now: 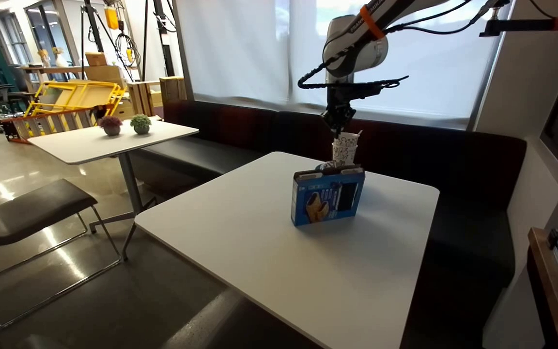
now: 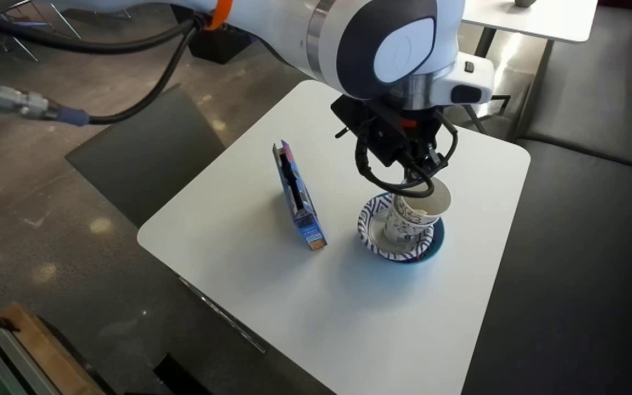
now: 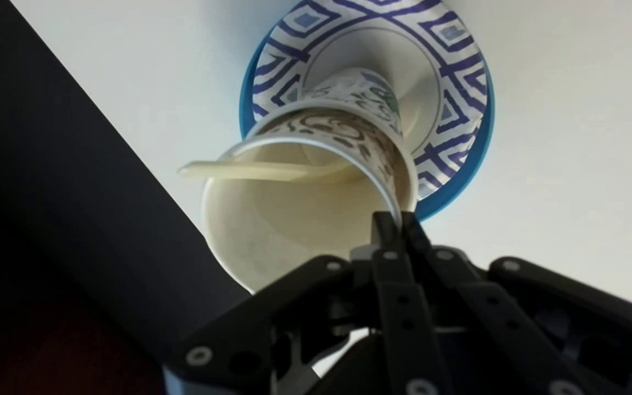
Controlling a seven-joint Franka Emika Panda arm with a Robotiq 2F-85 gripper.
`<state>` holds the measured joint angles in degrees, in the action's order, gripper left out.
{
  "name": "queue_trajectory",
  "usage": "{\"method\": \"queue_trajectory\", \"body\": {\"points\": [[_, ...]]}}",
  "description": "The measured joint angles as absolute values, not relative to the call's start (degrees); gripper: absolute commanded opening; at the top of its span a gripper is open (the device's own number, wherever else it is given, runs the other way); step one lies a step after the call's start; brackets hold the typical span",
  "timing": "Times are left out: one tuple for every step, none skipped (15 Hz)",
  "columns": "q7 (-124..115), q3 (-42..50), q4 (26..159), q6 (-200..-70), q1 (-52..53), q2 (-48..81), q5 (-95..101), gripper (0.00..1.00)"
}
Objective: Put one cup on the table
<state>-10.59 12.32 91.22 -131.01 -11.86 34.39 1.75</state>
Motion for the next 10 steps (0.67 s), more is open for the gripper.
{"method": "queue_trajectory", "body": {"points": [[-10.6, 12.5, 91.2, -131.0, -11.6, 34.0, 2.0, 0.01], [-10.6, 12.6, 91.3, -131.0, -11.5, 33.6, 2.2, 0.01], [-10.6, 12.6, 91.4, -131.0, -11.3, 33.1, 2.5, 0.01], [-10.6, 12.7, 91.6, -131.0, -11.2, 32.7, 2.8, 0.01], [-10.6, 12.7, 91.7, -131.0, -11.1, 32.2, 3.0, 0.01], [-10.6, 12.7, 91.9, -131.0, -11.1, 31.8, 3.3, 0.01], [-10.6, 12.7, 92.0, -131.0, -11.1, 31.3, 3.6, 0.01], [-10.6, 12.7, 92.1, -131.0, -11.0, 30.9, 3.8, 0.01], [-10.6, 12.7, 92.3, -131.0, -11.0, 30.4, 4.1, 0.01], [-10.6, 12.7, 92.6, -131.0, -10.9, 29.8, 4.4, 0.01]]}}
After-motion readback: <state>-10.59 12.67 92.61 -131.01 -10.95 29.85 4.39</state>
